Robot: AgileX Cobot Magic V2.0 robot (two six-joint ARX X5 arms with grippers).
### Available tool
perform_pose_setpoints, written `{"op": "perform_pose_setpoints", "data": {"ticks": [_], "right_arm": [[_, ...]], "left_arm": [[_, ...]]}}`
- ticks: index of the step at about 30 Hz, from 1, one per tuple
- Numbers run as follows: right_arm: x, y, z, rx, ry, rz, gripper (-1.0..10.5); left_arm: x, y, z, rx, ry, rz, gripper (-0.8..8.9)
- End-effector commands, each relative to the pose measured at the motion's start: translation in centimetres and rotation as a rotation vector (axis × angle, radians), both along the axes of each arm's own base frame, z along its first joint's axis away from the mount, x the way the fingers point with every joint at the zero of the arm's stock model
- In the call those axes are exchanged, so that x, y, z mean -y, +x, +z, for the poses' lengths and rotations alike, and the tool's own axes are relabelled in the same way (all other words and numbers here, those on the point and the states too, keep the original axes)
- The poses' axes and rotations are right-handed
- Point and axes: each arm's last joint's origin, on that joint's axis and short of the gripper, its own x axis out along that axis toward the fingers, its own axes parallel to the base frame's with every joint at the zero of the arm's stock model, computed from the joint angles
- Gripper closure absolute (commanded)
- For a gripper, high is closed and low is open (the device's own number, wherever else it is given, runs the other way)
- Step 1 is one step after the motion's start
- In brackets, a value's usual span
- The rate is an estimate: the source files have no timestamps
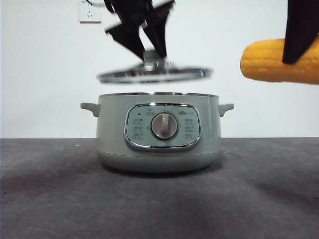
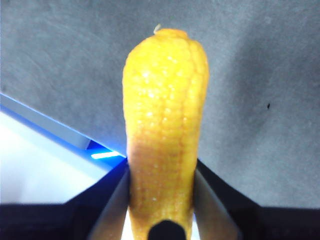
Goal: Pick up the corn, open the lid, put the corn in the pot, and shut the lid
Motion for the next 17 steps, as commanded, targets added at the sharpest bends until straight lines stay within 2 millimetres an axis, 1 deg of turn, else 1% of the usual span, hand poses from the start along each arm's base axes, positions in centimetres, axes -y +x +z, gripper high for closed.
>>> {"op": "perform_pose_setpoints", "data": {"ticks": [1, 5, 10, 14, 16, 17], "right_arm": [[-0.5, 0.5, 1.5, 0.028, 0.04, -0.015, 9.6], [-1.8, 1.8, 4.2, 0.082, 0.073, -0.015, 9.6], [-4.6, 4.5, 7.1, 0.099, 0.092, 0.009, 9.6], [-7.6, 7.5, 8.3, 0.108, 0.064, 0.053, 9.6], [-9.0, 9.0, 8.4, 0.105, 0.052, 0.062, 9.6], [-9.8, 10.1, 8.3, 0.1, 0.045, 0.057, 9.6]], "left_arm": [[-1.6, -0.5, 2.6, 0.096, -0.036, 0.011, 8.25], [-4.0, -0.4, 3.7, 0.138, -0.009, 0.078, 8.25], [-7.2, -0.3, 4.9, 0.157, -0.005, 0.157, 8.25], [-9.9, -0.4, 5.9, 0.176, -0.009, 0.223, 8.25], [-11.0, -0.5, 6.3, 0.183, -0.009, 0.248, 8.26], [-11.6, -0.6, 6.5, 0.188, -0.008, 0.265, 8.26]]}}
